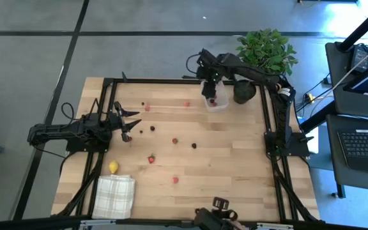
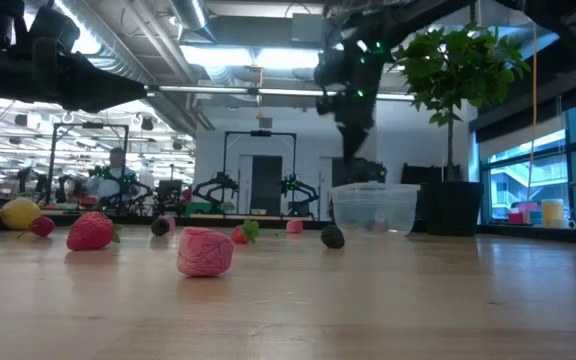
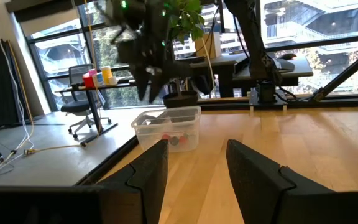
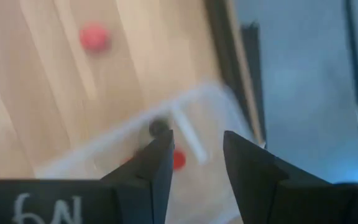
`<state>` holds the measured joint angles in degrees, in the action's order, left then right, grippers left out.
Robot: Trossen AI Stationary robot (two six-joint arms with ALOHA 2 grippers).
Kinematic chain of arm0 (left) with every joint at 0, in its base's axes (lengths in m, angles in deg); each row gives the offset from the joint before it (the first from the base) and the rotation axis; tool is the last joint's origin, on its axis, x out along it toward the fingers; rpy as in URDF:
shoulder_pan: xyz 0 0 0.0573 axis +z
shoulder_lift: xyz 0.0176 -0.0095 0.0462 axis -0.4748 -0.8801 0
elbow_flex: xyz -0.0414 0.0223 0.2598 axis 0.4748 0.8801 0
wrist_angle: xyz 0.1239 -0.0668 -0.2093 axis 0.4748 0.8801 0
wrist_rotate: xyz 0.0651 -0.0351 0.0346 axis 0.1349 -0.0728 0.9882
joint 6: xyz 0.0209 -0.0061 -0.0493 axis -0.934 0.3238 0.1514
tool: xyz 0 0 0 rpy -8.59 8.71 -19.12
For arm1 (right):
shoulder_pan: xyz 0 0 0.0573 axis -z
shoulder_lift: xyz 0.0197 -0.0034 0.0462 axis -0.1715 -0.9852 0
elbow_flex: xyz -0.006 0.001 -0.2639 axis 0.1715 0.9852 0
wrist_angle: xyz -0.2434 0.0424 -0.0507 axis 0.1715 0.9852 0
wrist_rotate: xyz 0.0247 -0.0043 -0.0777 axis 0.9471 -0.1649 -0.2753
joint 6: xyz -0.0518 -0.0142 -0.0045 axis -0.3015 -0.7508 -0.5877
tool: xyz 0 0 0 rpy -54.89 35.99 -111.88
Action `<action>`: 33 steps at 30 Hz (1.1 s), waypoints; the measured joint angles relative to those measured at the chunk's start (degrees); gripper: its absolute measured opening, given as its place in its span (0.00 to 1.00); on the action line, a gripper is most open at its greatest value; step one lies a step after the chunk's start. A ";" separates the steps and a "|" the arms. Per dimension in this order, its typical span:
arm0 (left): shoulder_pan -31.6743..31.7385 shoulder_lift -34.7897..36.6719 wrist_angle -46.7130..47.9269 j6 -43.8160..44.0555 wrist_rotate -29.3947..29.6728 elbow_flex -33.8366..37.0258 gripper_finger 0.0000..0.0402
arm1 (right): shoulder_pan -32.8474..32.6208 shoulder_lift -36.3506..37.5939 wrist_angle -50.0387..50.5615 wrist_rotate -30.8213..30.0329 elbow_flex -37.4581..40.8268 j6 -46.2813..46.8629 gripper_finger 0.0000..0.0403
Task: Pick and placing Produce into tupperware
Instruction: Put the right peach into the transparent bin
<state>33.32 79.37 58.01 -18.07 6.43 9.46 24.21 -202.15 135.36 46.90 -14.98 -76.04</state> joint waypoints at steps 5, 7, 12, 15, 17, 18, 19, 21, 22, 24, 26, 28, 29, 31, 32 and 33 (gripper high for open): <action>0.02 -0.01 0.01 -0.02 0.00 -0.01 0.39 | -2.88 0.00 -5.63 2.78 -3.74 -0.08 0.35; 0.00 -0.01 -0.01 0.00 0.00 0.00 0.39 | -4.07 0.00 -9.99 5.73 -3.82 -0.14 0.36; 0.02 -0.01 0.01 0.00 -0.01 -0.01 0.39 | -6.77 0.00 -15.23 11.47 -3.82 -1.02 0.45; 0.02 -0.01 0.01 -0.02 0.00 -0.01 0.39 | -8.01 0.00 -15.99 11.60 -3.80 -1.55 0.54; 0.00 -0.01 0.01 -0.02 0.00 -0.01 0.39 | -8.42 0.00 -16.54 11.61 -3.80 -1.56 0.59; 0.00 -0.01 0.00 -0.02 0.00 0.00 0.39 | -8.56 0.00 -16.75 11.59 -3.80 -1.62 0.62; 0.01 0.00 0.00 -0.02 -0.01 0.00 0.39 | -8.78 0.00 -16.75 11.67 -3.80 -1.88 0.64; 0.01 -0.01 0.00 -0.02 0.00 0.00 0.39 | -9.04 0.00 -17.09 13.31 -3.35 -3.11 0.68; 0.02 0.01 0.01 -0.02 -0.02 0.01 0.39 | -9.16 0.00 -17.40 14.72 -2.93 -3.28 0.70; 0.00 -0.01 -0.01 -0.02 0.00 -0.01 0.39 | -9.27 0.00 -18.32 17.49 -1.66 -3.28 0.73; 0.02 0.00 -0.01 -0.04 -0.02 0.00 0.39 | -9.33 0.00 -20.52 18.76 0.37 -2.92 0.73; 0.01 0.00 0.00 -0.04 -0.01 0.00 0.39 | -9.22 0.00 -22.50 18.61 2.96 -2.00 0.73; 0.01 -0.01 0.01 -0.03 0.00 0.01 0.39 | -9.20 -0.02 -23.52 18.23 4.34 -1.65 0.73; 0.00 0.01 0.01 -0.04 0.00 0.01 0.39 | -9.08 -0.02 -25.98 15.47 7.20 -0.67 0.72; 0.02 -0.01 0.01 -0.04 0.00 -0.01 0.39 | -9.03 -0.02 -26.95 13.40 8.68 -0.05 0.72; 0.02 0.01 0.01 -0.04 -0.02 -0.01 0.39 | -8.96 -0.02 -27.55 11.30 10.04 0.85 0.72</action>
<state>33.34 79.38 58.02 -18.12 6.41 9.45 15.25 -202.18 107.82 58.20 -4.94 -75.18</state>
